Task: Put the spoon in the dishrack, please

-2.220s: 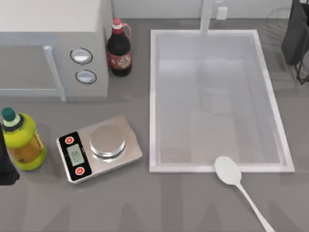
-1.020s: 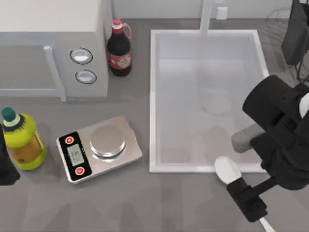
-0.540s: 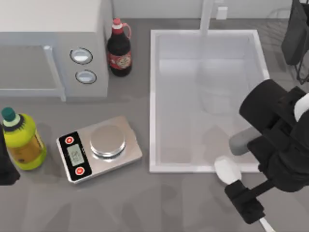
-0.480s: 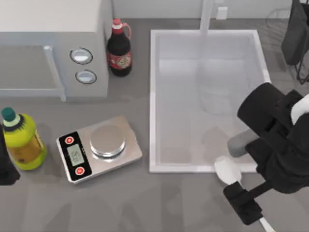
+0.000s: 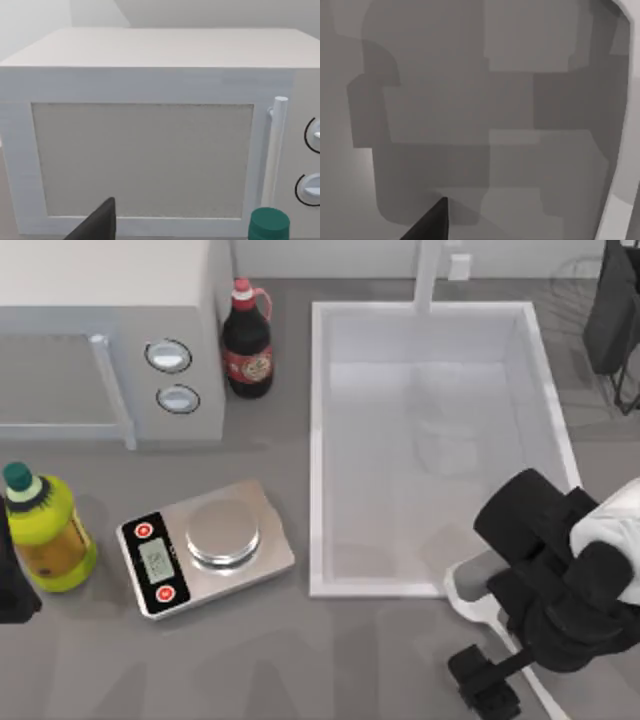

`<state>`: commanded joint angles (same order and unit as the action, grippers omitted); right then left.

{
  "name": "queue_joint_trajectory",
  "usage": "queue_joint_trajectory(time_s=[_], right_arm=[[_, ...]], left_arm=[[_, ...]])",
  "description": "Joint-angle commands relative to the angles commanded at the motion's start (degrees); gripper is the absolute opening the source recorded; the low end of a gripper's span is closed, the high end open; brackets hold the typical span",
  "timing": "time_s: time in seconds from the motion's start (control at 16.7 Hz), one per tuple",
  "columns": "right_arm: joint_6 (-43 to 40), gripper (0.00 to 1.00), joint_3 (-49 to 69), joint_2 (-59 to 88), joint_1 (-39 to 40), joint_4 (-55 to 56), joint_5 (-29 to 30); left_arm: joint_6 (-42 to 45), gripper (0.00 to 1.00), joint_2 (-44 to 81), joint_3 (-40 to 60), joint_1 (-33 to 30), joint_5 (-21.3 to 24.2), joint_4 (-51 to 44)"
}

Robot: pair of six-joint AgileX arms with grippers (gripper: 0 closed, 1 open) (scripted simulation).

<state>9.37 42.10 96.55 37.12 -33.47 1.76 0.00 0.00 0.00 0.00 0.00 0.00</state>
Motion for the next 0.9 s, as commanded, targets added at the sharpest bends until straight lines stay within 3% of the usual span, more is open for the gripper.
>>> queue_joint_trajectory(time_s=[0.3, 0.9], right_arm=[[0.00, 1.00, -0.49, 0.50, -0.01, 0.85, 0.00], [0.00, 0.25, -0.49, 0.50, -0.01, 0.85, 0.00]], left_arm=[[0.00, 1.00, 0.00, 0.00, 0.00, 0.00, 0.00], [0.00, 1.00, 0.00, 0.00, 0.00, 0.00, 0.00]])
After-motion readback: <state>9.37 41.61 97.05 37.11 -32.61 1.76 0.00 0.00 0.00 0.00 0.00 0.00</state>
